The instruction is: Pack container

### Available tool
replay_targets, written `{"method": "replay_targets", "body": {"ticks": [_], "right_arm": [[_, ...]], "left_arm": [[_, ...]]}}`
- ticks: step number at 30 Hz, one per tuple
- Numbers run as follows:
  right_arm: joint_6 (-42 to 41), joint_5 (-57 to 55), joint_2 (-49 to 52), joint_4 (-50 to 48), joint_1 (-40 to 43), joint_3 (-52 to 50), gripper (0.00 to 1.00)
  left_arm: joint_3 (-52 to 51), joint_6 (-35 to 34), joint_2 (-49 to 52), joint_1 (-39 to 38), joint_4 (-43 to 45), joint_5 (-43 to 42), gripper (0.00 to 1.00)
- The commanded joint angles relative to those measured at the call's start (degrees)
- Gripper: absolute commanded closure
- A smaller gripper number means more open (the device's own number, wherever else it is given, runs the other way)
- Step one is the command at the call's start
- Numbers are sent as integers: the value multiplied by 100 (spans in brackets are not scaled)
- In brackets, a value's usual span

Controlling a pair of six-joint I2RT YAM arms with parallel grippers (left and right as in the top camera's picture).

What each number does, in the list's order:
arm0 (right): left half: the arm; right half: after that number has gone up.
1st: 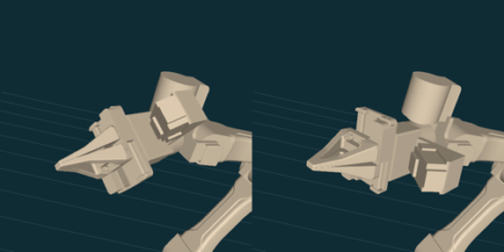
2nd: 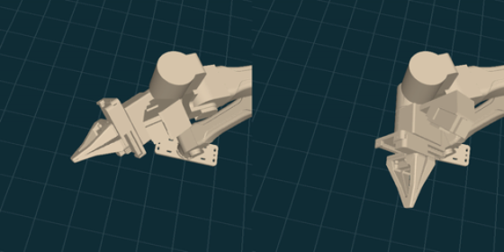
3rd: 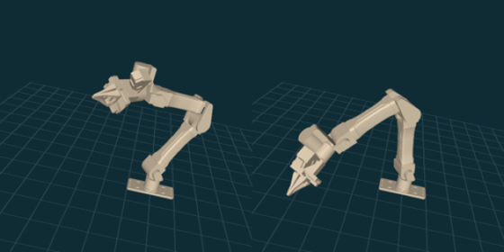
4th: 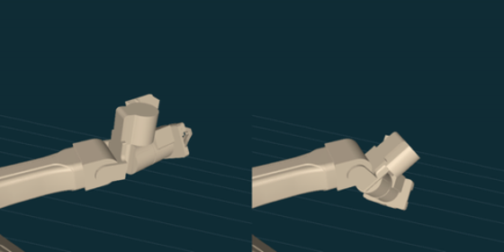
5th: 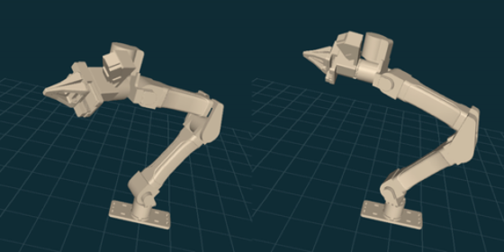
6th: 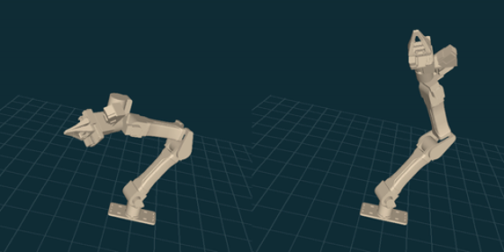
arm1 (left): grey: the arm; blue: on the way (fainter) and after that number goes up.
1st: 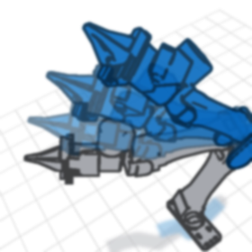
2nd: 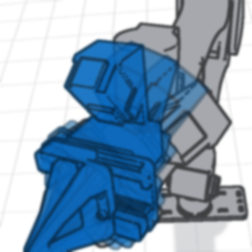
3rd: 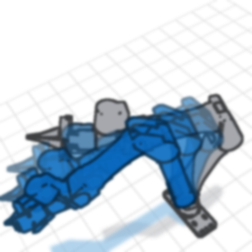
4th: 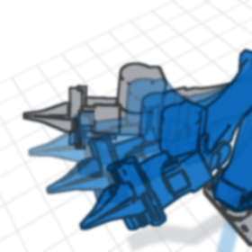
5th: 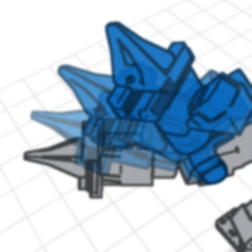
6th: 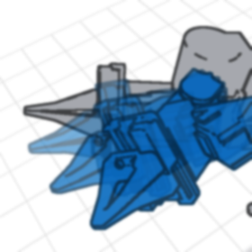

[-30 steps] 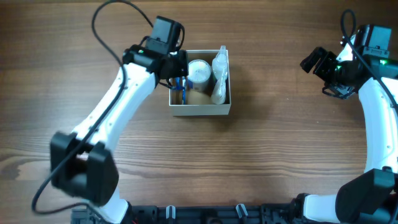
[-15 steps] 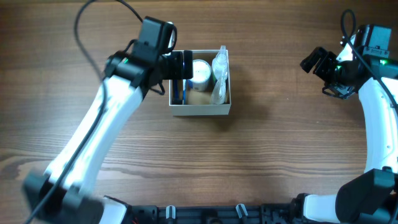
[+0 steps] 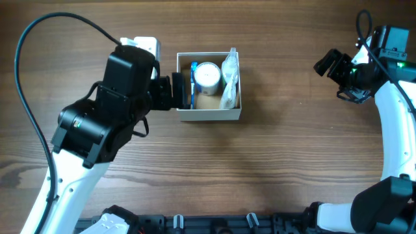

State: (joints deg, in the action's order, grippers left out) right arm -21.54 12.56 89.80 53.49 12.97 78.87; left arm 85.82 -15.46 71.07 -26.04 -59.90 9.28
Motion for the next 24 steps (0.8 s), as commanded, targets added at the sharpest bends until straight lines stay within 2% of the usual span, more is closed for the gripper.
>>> {"method": "replay_targets", "body": {"ticks": [1,6,10,17,24], "right_arm": [[52,-55,63,-20,17,28,0],[52,-55,63,-20,17,28,0],[52,-55,63,-20,17,28,0],[52,-55,63,-20,17,28,0],[52,-55,63,-20,17,28,0]], "left_arm": [[-240,160,-284,317,330,258,0],[-1443,160,-1202,1036,1478,-634,0],[-3139,157,-2380,1506,2559,-822,0],[-5584,155,-4343,1755,3314,-820,0],[-7184,155,-5786,1759,3792,-822,0]]}}
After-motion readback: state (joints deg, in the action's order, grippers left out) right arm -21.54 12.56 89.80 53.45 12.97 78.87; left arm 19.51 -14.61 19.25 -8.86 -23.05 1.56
